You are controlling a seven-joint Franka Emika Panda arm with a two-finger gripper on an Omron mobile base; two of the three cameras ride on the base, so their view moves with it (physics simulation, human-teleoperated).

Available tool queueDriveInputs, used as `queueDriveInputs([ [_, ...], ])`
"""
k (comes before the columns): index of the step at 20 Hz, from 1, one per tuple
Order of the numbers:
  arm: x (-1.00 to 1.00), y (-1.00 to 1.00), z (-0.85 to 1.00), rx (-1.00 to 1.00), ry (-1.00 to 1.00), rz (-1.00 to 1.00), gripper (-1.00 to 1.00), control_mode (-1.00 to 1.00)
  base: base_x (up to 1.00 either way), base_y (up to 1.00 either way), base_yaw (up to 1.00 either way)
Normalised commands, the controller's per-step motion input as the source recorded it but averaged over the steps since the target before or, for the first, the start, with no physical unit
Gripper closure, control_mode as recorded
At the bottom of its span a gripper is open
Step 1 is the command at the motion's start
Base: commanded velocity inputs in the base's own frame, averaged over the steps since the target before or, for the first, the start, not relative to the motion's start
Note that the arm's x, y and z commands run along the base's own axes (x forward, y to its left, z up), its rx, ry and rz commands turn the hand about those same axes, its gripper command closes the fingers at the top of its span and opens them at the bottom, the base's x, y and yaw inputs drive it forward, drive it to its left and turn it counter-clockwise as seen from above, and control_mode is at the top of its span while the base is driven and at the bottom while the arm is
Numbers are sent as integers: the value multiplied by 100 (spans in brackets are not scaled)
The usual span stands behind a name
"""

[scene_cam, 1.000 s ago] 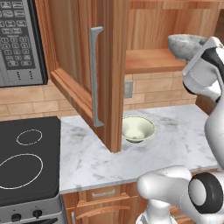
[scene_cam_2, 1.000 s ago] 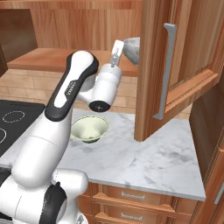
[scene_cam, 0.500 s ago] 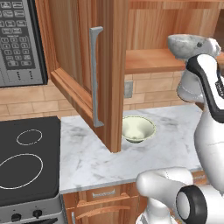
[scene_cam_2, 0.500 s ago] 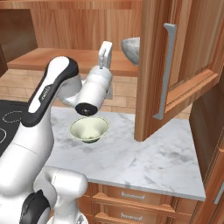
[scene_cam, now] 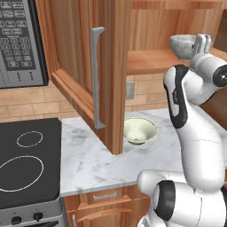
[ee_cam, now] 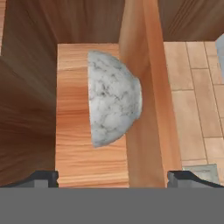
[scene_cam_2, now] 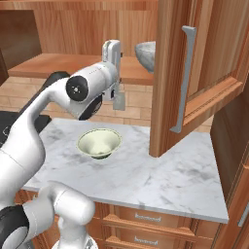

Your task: Open the cabinet. Pick the bowls from the counter and place them in the cabinet. Then close the cabinet.

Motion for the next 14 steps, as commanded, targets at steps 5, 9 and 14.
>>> queueDriveInputs([
  [5, -60, -21, 99, -5, 43, 0, -100, -100, 0, 0, 0],
  [9, -63, -20, 60, -1, 34, -1, -100, -100, 0, 0, 0],
  [14, -92, -24, -19, 0, 13, -1, -100, -100, 0, 0, 0],
])
